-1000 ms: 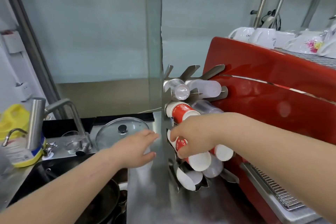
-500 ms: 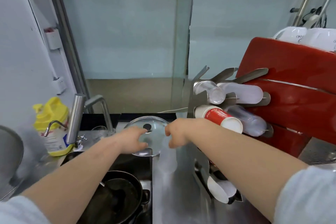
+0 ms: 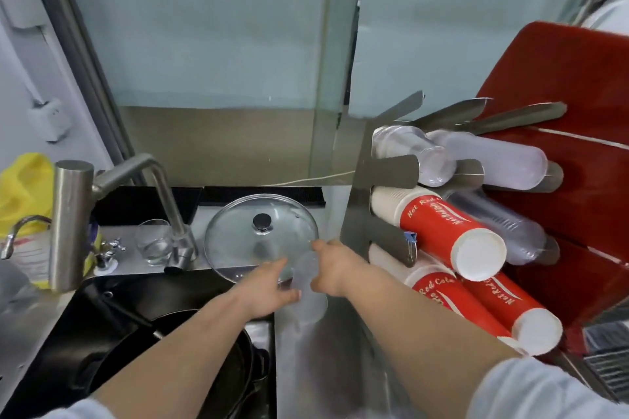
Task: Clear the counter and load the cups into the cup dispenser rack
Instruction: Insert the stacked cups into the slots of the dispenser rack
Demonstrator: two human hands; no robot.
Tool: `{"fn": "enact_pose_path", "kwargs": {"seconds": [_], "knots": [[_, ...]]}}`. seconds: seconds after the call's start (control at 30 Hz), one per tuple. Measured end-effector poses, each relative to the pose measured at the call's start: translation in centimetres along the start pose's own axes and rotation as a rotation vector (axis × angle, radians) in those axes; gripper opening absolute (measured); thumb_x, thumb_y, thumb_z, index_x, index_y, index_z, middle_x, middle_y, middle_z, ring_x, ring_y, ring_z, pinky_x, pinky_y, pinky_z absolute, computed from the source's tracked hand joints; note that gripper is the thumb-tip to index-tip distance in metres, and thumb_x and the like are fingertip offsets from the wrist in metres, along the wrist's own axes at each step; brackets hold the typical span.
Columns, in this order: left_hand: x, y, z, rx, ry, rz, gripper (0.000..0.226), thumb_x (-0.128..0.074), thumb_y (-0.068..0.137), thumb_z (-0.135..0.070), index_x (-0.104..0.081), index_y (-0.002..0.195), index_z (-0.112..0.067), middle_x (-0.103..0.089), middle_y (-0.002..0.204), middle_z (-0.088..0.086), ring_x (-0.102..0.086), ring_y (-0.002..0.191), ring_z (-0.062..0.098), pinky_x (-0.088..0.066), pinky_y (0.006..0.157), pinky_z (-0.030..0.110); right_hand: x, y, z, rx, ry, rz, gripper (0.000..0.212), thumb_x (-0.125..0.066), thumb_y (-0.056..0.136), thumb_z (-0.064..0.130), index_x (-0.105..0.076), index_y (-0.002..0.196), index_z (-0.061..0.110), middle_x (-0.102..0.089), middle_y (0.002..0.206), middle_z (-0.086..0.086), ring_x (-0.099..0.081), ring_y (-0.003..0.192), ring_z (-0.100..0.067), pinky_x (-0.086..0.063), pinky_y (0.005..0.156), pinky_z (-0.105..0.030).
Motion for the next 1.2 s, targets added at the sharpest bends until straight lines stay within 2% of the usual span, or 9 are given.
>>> {"fn": "enact_pose_path", "kwargs": {"seconds": [0.1,0.23,0.4,0.53,0.77,0.9,1.03,1.13,1.2], "knots": [[-1.4,0.9,0.2,-0.006,-0.129,0.044,0.064,-0.073,0.068,-0.047,-0.052,0.128,-0.035,-0.063,0.122,-0.017,-0.060,0.110,0.002,-0.049,0.098,0.031,-0.7,1.1,-0.2,0.013,0.024,0.013,0.076,-0.069,0.079,0.021,-0.029,0.144,0.016,-0.039,0.138,-0.014,-0.050,0.122,-0.031,-0.047,0.095,-0.035],[-3.3,2.2,1.1,0.022,-0.254,0.025,0.050,-0.074,0.059,-0.042,-0.059,0.105,-0.033,-0.073,0.099,-0.008,-0.069,0.095,0.012,-0.056,0.086,0.046,-1.9,2.3,0.2,-0.027,0.072,-0.002,0.074,-0.077,0.071,0.015,-0.036,0.132,0.012,-0.047,0.129,-0.016,-0.053,0.117,-0.032,-0.050,0.091,-0.036],[-4.0,2.1,0.2,0.024,-0.314,-0.016,0.062,-0.072,0.056,-0.044,-0.053,0.114,-0.035,-0.070,0.105,-0.011,-0.067,0.096,0.008,-0.056,0.086,0.040,-3.7,2.3,-0.1,-0.062,0.229,-0.103,0.064,-0.072,0.071,0.006,-0.038,0.124,0.015,-0.044,0.128,-0.010,-0.055,0.112,-0.031,-0.050,0.087,-0.035],[-4.5,1.7,0.4,0.026,-0.332,-0.038,0.059,-0.073,0.056,-0.041,-0.051,0.111,-0.041,-0.069,0.105,-0.012,-0.067,0.096,0.006,-0.056,0.086,0.040,-4.5,1.7,-0.2,-0.067,0.293,-0.144,0.072,-0.070,0.073,0.010,-0.033,0.134,0.021,-0.042,0.132,-0.007,-0.054,0.114,-0.030,-0.049,0.091,-0.035],[-4.5,-0.3,-0.5,0.009,-0.284,-0.049,0.061,-0.075,0.062,-0.029,-0.054,0.119,-0.029,-0.065,0.107,-0.012,-0.064,0.095,0.004,-0.054,0.082,0.027,-5.3,-0.4,-0.3,-0.062,0.343,-0.167,0.064,-0.068,0.072,0.019,-0.040,0.129,0.025,-0.048,0.128,-0.005,-0.052,0.116,-0.025,-0.048,0.092,-0.033],[-4.3,-2.3,-1.4,-0.049,-0.330,-0.048,0.057,-0.075,0.065,-0.020,-0.050,0.112,-0.040,-0.065,0.105,-0.014,-0.064,0.095,0.002,-0.054,0.081,0.024,-5.5,-2.2,-0.2,-0.036,0.379,-0.169,0.068,-0.070,0.067,0.019,-0.041,0.128,0.027,-0.049,0.123,-0.003,-0.054,0.113,-0.023,-0.050,0.090,-0.032],[-4.0,-4.7,-2.1,-0.123,-0.398,-0.094,0.050,-0.074,0.062,-0.014,-0.060,0.105,-0.036,-0.071,0.098,-0.008,-0.067,0.087,0.002,-0.056,0.077,0.028,-5.4,-4.5,-0.1,-0.004,0.456,-0.193,0.071,-0.070,0.062,0.022,-0.043,0.127,0.031,-0.050,0.118,-0.001,-0.055,0.108,-0.021,-0.050,0.086,-0.030],[-4.0,-6.9,-2.8,-0.141,-0.443,-0.094,0.048,-0.071,0.063,-0.007,-0.065,0.100,-0.037,-0.072,0.095,-0.005,-0.066,0.079,0.000,-0.053,0.070,0.023,-5.7,-6.7,0.2,0.054,0.496,-0.248,0.074,-0.070,0.058,0.029,-0.043,0.127,0.034,-0.052,0.116,0.000,-0.055,0.108,-0.018,-0.049,0.089,-0.031],[-4.0,-8.0,-2.9,-0.131,-0.482,-0.115,0.052,-0.072,0.059,-0.014,-0.063,0.102,-0.042,-0.072,0.098,-0.007,-0.068,0.085,0.002,-0.057,0.077,0.028,-5.8,-8.0,0.3,0.090,0.509,-0.282,0.077,-0.072,0.061,0.031,-0.040,0.131,0.035,-0.050,0.119,0.002,-0.052,0.110,-0.015,-0.045,0.090,-0.026]]}}
Point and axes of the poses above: each hand's wrist, its own y-axis towards the middle knuckle, its own x-axis out of the back of the hand, z = x × y, the point moved 1 cm from there along y, towards the middle knuckle
